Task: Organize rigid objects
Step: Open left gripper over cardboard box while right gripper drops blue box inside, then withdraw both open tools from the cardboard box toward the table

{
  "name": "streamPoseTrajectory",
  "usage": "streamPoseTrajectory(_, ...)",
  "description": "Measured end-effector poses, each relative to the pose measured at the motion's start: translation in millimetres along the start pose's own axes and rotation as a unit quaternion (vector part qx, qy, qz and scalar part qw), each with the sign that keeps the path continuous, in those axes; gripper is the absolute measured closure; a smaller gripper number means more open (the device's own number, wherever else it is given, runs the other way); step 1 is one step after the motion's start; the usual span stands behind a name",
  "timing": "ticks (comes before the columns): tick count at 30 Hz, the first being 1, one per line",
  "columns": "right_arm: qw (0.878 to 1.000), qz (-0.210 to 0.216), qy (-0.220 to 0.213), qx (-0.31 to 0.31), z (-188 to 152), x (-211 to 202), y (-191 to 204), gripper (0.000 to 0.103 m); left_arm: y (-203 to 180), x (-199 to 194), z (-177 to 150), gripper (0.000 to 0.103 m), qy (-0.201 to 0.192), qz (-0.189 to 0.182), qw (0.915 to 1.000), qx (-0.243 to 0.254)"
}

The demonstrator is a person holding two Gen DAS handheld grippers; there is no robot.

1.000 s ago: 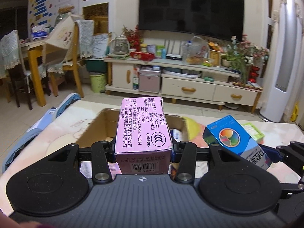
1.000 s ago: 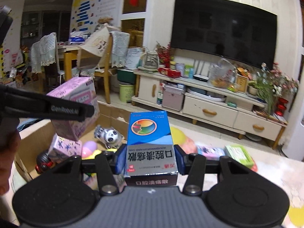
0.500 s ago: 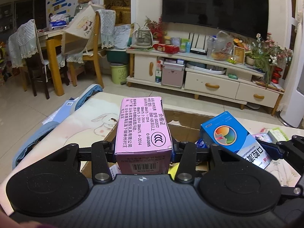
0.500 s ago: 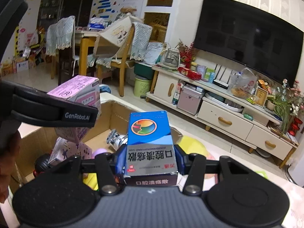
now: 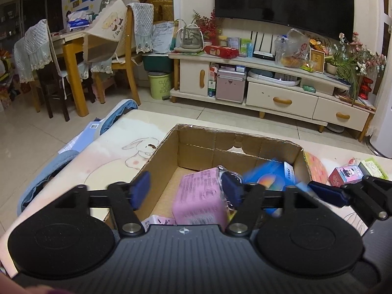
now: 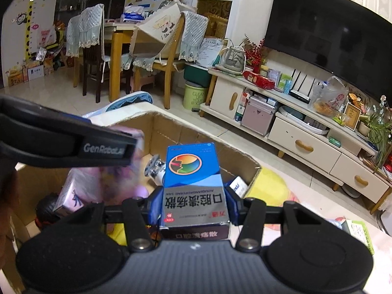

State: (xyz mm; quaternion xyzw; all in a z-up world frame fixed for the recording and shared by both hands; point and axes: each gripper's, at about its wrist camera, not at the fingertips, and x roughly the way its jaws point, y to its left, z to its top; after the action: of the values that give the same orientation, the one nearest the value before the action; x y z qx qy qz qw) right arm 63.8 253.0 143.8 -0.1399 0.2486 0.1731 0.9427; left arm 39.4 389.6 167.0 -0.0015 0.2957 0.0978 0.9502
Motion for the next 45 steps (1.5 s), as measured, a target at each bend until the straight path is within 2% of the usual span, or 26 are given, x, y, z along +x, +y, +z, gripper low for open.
streamPoseTrajectory(1, 1.0, 0.001, 0.0, -0.003, 0, -1, 1, 0.031, 0, -1, 0, 0.01, 0.0, 0.001, 1.0, 0.001)
streamPoseTrajectory(3, 1.0, -0.008, -0.012, -0.006, 0, -7, 1, 0.019, 1, -2, 0, 0.005, -0.002, 0.001, 1.0, 0.002)
streamPoseTrajectory(10, 0.999, -0.032, -0.029, -0.005, -5, -24, -6, 0.016, 2, -3, 0, 0.003, 0.003, 0.0, 1.0, 0.002)
streamPoseTrajectory(13, 0.998, -0.041, -0.038, 0.004, -8, -32, -12, 0.012, 0, -1, 1, 0.0, 0.002, 0.001, 1.0, 0.006)
streamPoseTrajectory(24, 0.995, -0.068, -0.063, 0.046, -25, -49, -30, 0.01, -6, -3, 1, 0.0, -0.009, -0.013, 0.9997, 0.018)
streamPoseTrajectory(45, 0.99, -0.086, -0.059, 0.094, -59, -57, -61, 0.01, -7, 10, 2, 0.0, -0.007, -0.038, 0.9979, 0.052)
